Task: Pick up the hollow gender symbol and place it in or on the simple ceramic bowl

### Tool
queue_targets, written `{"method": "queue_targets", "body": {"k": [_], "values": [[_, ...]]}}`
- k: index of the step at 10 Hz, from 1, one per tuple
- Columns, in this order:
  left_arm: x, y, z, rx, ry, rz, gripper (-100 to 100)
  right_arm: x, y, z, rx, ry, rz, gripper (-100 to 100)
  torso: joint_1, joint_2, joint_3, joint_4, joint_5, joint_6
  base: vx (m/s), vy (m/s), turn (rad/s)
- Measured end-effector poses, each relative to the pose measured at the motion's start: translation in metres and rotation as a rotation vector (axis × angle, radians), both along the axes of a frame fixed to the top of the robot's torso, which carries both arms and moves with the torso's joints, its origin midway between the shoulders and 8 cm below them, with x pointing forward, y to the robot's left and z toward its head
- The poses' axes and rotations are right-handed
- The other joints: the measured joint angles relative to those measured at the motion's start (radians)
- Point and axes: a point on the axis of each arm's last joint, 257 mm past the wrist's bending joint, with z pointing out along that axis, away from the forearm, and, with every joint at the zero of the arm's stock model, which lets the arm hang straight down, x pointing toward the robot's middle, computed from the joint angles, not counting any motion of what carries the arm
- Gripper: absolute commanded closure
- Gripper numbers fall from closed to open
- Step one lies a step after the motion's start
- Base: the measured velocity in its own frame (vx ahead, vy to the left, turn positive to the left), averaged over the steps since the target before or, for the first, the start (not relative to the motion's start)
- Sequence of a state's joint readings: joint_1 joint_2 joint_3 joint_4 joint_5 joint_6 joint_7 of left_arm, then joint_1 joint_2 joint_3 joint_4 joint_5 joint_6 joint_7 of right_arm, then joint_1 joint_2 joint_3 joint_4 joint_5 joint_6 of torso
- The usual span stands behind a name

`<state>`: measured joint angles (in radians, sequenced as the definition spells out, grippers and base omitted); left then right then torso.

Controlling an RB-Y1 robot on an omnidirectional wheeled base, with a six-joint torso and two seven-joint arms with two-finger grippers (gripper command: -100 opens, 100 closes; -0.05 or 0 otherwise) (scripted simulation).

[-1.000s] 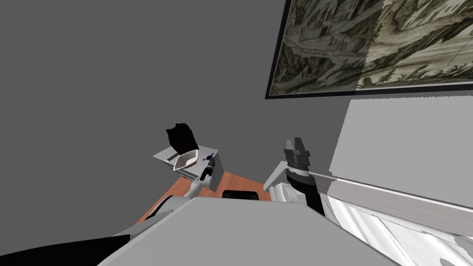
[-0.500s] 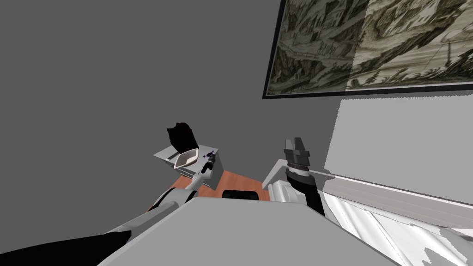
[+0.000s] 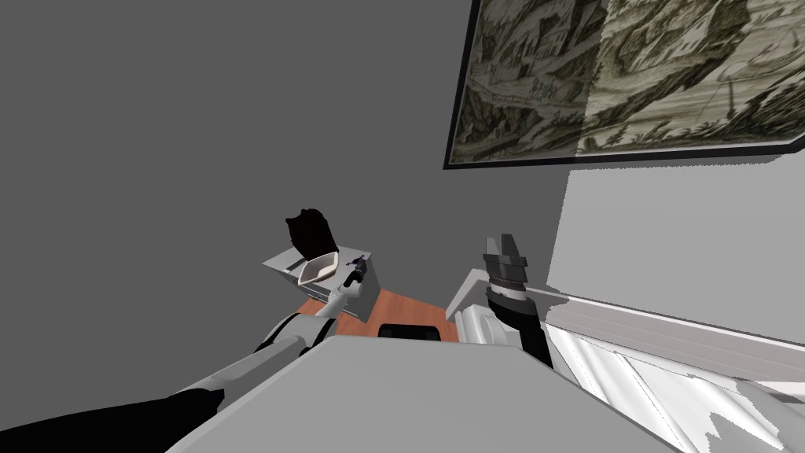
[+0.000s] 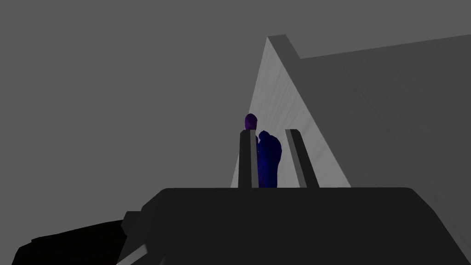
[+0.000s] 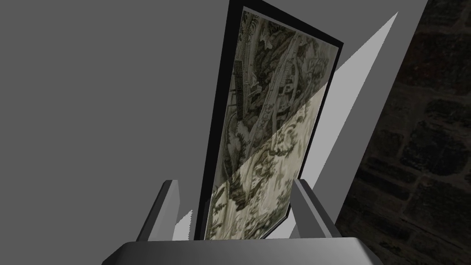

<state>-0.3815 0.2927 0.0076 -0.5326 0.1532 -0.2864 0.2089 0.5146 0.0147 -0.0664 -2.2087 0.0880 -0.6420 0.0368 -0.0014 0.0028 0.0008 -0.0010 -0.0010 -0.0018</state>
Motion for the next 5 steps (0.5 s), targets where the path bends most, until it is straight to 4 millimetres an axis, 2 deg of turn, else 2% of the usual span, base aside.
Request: {"method": "queue_targets", "body": {"k": [2,4,5], "values": [[0.015,0.002,0.012,-0.015,-0.002,0.01,100,0.0,0.0,0.0,0.0,0.0,0.0,0,0.0,0.001,0.001,0.001,0.0,0.0,-0.033,-0.006,-0.007],[0.016,0.004,0.009,-0.02,0.027,0.016,100,0.0,0.0,0.0,0.0,0.0,0.0,0,0.001,-0.001,0.0,0.0,0.0,0.0,-0.025,-0.003,0.005],[0.025,0.008,0.015,-0.026,0.034,0.023,100,0.0,0.0,0.0,0.0,0.0,0.0,0,0.001,0.0,0.0,0.001,0.0,0.0,-0.044,0.002,-0.008]]}}
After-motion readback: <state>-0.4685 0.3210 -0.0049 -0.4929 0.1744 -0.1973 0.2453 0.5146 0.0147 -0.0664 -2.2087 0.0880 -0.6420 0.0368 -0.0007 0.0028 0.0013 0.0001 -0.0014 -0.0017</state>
